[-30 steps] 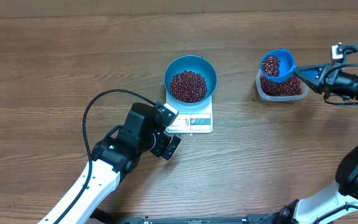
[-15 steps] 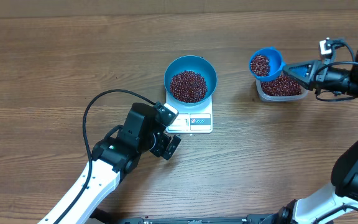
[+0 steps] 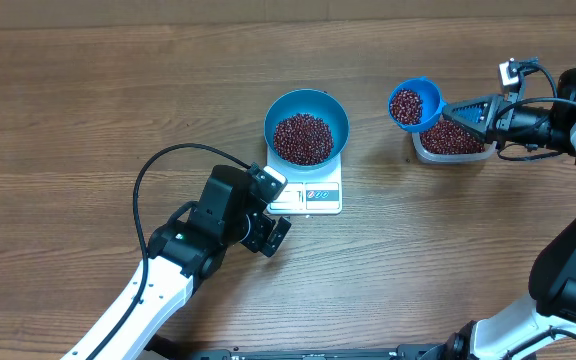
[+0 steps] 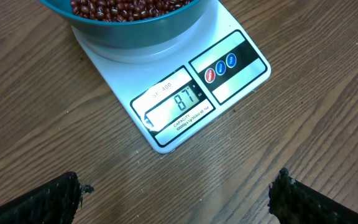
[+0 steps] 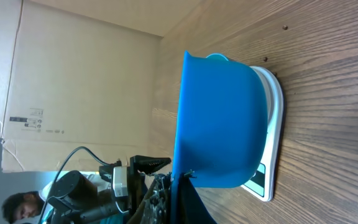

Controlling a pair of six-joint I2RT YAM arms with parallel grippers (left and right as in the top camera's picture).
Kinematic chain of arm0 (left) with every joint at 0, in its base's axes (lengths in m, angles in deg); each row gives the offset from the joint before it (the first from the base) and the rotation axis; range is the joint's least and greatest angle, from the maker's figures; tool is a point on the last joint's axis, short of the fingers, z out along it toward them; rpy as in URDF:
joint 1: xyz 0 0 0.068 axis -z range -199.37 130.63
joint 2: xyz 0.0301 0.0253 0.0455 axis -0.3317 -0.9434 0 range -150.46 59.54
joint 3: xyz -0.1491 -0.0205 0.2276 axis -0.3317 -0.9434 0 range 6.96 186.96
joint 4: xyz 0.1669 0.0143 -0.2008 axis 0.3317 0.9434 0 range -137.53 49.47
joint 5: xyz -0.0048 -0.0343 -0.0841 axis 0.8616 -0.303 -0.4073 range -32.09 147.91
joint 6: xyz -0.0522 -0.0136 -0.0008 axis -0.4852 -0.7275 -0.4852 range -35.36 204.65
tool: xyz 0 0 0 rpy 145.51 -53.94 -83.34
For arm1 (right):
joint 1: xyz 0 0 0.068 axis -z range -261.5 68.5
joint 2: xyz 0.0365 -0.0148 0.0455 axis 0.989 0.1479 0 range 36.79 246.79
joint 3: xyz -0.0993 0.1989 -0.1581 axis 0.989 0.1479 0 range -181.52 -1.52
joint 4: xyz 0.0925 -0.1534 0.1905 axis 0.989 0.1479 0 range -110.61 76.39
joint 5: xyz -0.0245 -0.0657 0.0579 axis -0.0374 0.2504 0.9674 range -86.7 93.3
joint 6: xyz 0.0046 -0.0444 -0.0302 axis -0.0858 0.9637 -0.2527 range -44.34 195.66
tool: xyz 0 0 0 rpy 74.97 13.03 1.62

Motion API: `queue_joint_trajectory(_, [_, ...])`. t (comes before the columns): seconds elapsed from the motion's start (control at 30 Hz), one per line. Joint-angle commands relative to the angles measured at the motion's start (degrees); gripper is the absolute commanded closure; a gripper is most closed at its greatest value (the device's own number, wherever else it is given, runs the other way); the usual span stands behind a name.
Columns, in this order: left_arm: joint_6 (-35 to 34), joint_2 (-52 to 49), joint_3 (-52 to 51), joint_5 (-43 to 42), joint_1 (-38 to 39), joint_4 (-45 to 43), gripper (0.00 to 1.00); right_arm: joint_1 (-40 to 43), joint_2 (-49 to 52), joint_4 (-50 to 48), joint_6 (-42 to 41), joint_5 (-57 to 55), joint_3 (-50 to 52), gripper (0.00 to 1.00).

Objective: Scoop item into bowl and weigh 150g on scale
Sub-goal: 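Carry the filled scoop over the teal bowl with the right gripper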

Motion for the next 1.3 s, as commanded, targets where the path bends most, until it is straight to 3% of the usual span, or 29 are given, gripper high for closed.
queue_joint_trajectory(0.0, [-1.22, -0.20, 0.07, 0.37, -0.24, -0.02, 0.00, -0.83, -2.51, -0.20, 0.44, 3.04, -2.10, 0.96])
queue_joint_trajectory(0.6, [-1.22, -0.20, 0.07, 0.37, -0.24, -0.02, 0.00, -10.01, -2.93, -8.17, -4.57, 3.19, -2.49, 0.96])
queue_joint_trajectory(0.9, [-1.22, -0.20, 0.07, 0.37, -0.24, -0.02, 0.01, -18.99, -2.95, -10.78, -10.86, -7.72, -7.61, 0.96])
queue_joint_trajectory(1.27, [-1.22, -0.20, 0.07, 0.37, -0.24, -0.02, 0.01, -30.51, -2.95, -16.74, -17.73, -29.90, -7.69, 0.96])
